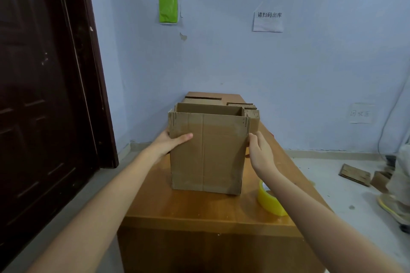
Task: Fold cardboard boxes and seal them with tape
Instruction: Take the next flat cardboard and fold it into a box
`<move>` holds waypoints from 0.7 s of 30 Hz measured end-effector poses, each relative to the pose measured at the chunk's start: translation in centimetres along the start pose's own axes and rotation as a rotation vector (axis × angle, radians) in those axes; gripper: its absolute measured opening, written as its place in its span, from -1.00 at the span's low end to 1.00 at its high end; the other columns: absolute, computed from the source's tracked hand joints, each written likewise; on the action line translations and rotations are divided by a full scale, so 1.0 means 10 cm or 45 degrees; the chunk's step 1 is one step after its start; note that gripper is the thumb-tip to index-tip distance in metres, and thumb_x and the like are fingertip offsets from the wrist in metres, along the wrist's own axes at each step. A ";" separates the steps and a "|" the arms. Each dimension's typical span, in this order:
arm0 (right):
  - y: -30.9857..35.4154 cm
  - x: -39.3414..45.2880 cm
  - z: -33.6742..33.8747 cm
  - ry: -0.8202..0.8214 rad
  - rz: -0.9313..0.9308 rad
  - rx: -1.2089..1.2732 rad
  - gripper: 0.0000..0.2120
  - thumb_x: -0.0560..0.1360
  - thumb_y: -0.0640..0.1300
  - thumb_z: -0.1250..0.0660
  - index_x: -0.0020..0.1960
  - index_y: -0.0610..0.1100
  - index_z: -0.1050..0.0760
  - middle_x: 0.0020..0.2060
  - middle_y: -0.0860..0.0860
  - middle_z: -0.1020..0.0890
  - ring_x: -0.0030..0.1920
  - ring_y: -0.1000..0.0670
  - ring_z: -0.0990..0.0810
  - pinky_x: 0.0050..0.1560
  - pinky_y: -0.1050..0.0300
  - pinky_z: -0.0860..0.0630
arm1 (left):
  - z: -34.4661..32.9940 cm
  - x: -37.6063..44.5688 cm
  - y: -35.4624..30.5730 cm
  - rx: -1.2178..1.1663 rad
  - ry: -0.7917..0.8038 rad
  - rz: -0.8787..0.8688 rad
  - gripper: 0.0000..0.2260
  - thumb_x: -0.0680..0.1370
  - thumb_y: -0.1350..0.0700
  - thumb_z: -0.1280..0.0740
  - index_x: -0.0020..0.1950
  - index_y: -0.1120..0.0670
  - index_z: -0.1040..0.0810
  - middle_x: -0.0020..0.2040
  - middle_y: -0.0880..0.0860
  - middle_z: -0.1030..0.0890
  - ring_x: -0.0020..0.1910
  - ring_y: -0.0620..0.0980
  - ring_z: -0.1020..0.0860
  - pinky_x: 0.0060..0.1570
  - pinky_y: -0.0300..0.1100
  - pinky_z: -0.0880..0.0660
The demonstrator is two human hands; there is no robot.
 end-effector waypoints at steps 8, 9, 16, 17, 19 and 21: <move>0.25 0.09 -0.01 -0.006 -0.142 0.387 -0.47 0.49 0.27 0.03 0.14 -0.07 -0.46 0.04 0.03 -0.55 0.08 0.02 -0.49 0.24 -0.12 -0.42 | -0.09 -0.10 -0.10 -0.171 -0.399 -0.121 0.02 0.10 -0.50 -0.34 0.45 -0.01 -0.33 0.35 0.02 -0.47 0.33 0.05 -0.42 0.35 0.10 -0.35; 0.31 0.12 -0.01 0.013 -0.164 0.451 -0.48 0.51 0.26 0.02 0.16 -0.09 -0.46 0.05 0.01 -0.56 0.07 0.04 -0.49 0.21 -0.05 -0.42 | -0.10 -0.09 -0.12 -0.194 -0.435 -0.128 -0.02 0.12 -0.51 -0.31 0.42 -0.02 -0.37 0.33 0.01 -0.49 0.33 0.05 -0.43 0.35 0.10 -0.34; 0.46 0.17 -0.08 0.159 -0.177 0.486 -0.52 0.60 0.15 -0.10 0.41 -0.07 -0.29 0.22 0.04 -0.42 0.23 0.03 -0.39 0.16 0.14 -0.27 | -0.20 -0.01 -0.19 -0.247 -0.432 -0.034 -0.23 0.28 -0.48 -0.27 0.36 -0.05 -0.43 0.31 0.00 -0.50 0.31 0.06 -0.43 0.35 0.12 -0.32; 0.45 0.18 -0.08 0.160 -0.194 0.490 -0.52 0.60 0.14 -0.10 0.43 -0.07 -0.28 0.23 0.04 -0.42 0.23 0.03 -0.38 0.15 0.14 -0.27 | -0.20 -0.03 -0.19 -0.267 -0.420 -0.020 -0.18 0.21 -0.49 -0.28 0.35 -0.06 -0.43 0.31 0.01 -0.50 0.30 0.06 -0.44 0.34 0.12 -0.33; 0.44 0.19 -0.08 0.156 -0.194 0.475 -0.52 0.59 0.14 -0.11 0.43 -0.07 -0.29 0.26 0.02 -0.43 0.25 0.01 -0.40 0.16 0.12 -0.29 | -0.19 -0.05 -0.20 -0.296 -0.402 0.004 -0.13 0.12 -0.46 -0.31 0.34 -0.08 -0.44 0.29 0.01 -0.51 0.28 0.07 -0.46 0.32 0.13 -0.35; 0.41 0.20 -0.09 0.193 -0.210 0.482 -0.56 0.58 0.15 -0.11 0.36 -0.06 -0.37 0.23 -0.01 -0.48 0.23 -0.02 -0.44 0.17 0.08 -0.35 | -0.17 -0.08 -0.22 -0.286 -0.387 0.038 -0.22 0.16 -0.40 -0.31 0.30 -0.06 -0.47 0.25 0.02 -0.53 0.24 0.06 -0.48 0.26 0.08 -0.40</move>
Point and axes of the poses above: each hand's wrist, its own x-axis towards the middle knuckle, its own z-axis out of the back of the hand, y = z × x, the point moved 2 cm from there along x, towards the middle knuckle
